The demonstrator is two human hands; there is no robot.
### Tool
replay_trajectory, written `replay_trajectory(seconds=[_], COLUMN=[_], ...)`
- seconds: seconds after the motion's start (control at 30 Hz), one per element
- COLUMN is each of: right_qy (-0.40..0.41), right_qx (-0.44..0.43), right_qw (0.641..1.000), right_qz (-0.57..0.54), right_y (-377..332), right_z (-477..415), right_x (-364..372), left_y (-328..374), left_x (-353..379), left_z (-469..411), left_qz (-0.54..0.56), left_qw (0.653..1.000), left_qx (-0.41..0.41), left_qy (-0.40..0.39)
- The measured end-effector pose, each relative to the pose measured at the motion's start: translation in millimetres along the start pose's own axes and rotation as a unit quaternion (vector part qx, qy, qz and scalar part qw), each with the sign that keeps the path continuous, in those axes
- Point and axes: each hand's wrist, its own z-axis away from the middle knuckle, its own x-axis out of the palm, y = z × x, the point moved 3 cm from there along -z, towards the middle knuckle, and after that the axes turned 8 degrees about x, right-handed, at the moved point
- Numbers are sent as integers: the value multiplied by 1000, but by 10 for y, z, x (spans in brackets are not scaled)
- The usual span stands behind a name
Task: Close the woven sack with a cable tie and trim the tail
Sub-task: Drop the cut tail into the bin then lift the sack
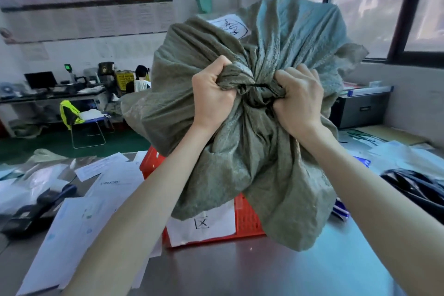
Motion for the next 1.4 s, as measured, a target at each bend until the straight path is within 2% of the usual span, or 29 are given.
replay_trajectory(seconds=[0.17, 0.3, 0.6, 0.73, 0.93, 1.17, 1.27, 1.4], right_qy=[-59, -77, -114, -129, -149, -283, -305, -334], right_qx=[37, 53, 84, 97, 93, 167, 173, 165], right_qw=[998, 995, 990, 986, 983, 942, 934, 925], right_qz=[-5, -37, -20, -33, -43, -65, -63, -80], right_y=[238, 266, 360, 356, 409, 540, 561, 468], right_z=[-46, -218, -379, -380, -268, -50, -65, -290], right_x=[512, 709, 1034, 1156, 1299, 1344, 1256, 1061], left_y=[-495, -717, -1147, -1295, -1437, -1423, -1326, -1197], left_x=[74, 81, 155, 124, 123, 178, 177, 114], left_z=[-3, -173, -317, -288, -123, 266, 289, 72], left_qz=[2, -5, -55, -73, -83, -79, -91, -88], left_qw=[999, 999, 995, 995, 992, 979, 976, 979], left_qx=[-30, -27, -54, -60, -88, -170, -168, -156], left_qy=[-30, -43, -58, -42, -29, -81, -106, -97])
